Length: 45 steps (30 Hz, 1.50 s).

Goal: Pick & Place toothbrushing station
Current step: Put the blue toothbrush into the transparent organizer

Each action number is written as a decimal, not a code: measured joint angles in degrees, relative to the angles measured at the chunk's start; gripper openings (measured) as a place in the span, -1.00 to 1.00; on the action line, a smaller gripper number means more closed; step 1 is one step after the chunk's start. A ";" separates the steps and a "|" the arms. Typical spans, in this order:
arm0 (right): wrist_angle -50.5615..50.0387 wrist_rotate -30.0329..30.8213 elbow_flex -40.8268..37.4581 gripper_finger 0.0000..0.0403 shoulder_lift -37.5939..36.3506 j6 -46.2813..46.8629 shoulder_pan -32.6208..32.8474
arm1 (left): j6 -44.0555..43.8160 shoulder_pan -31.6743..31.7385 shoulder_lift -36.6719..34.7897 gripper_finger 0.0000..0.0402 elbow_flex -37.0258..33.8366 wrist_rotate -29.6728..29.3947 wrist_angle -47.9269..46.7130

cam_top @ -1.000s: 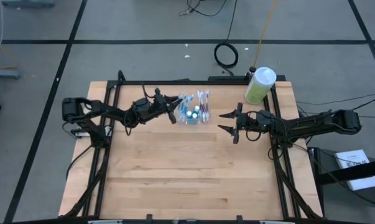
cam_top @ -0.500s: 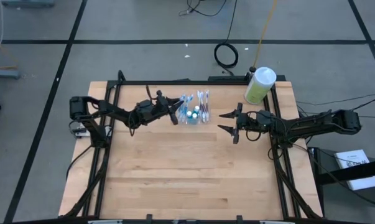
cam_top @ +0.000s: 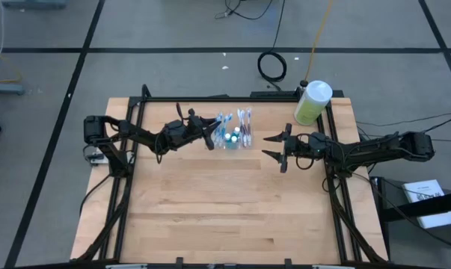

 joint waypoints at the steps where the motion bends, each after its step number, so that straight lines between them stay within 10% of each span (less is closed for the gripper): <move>1: 0.00 0.00 0.00 0.05 0.00 0.00 -0.01 | -0.23 0.01 0.00 -0.71 0.00 0.00 -0.02; 40: -0.57 0.00 0.00 0.05 0.00 0.00 -0.01 | -0.82 -0.04 4.72 -0.70 0.09 0.07 3.95; 45: -0.66 0.00 0.00 0.05 0.00 0.00 -0.02 | -1.06 -0.08 4.91 -0.48 -0.13 0.11 2.48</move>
